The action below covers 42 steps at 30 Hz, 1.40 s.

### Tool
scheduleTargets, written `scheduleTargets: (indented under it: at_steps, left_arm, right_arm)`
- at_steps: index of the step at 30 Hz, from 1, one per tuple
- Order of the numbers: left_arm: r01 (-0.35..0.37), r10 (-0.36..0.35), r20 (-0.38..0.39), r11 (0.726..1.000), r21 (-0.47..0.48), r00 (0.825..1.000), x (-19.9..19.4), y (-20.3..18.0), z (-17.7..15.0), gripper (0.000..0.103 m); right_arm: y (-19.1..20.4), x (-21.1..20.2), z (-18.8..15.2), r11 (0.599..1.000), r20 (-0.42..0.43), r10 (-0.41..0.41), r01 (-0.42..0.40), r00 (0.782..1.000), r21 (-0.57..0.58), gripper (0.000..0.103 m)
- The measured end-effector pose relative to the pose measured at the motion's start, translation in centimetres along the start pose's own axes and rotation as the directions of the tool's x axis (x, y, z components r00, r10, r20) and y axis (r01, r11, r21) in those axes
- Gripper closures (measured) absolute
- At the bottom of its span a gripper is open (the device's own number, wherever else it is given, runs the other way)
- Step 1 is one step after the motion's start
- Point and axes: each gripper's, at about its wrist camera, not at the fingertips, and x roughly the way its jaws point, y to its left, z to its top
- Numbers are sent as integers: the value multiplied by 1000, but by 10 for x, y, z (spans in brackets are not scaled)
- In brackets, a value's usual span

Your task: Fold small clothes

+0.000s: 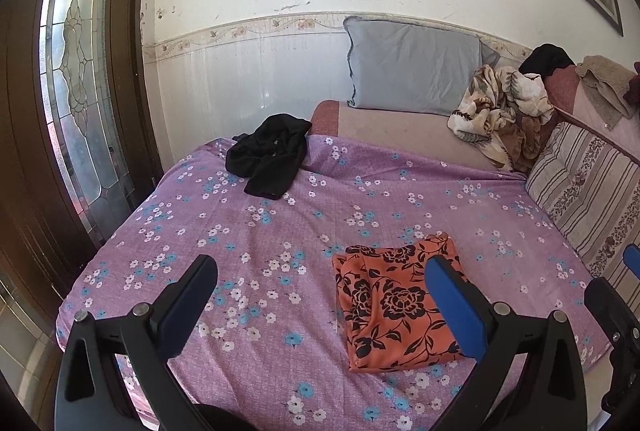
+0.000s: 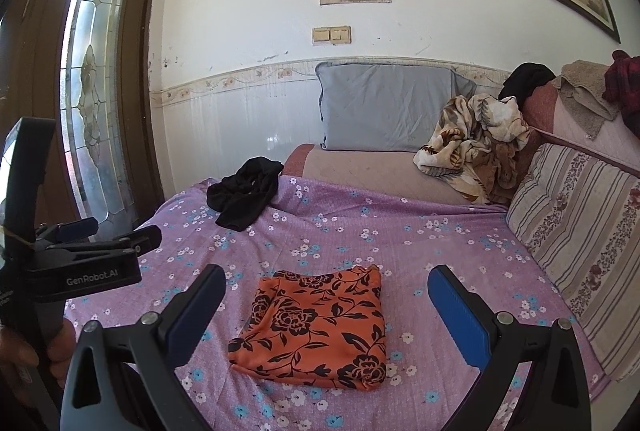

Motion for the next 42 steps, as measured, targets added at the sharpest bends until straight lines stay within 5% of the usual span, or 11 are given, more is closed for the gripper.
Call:
scheduleTargets:
  at_steps: [42]
  left_arm:
    - [-16, 15, -22, 1000, -25, 1000, 21, 15, -3, 0]
  right_arm:
    - [9, 25, 6, 1000, 9, -2, 2, 1000, -7, 1]
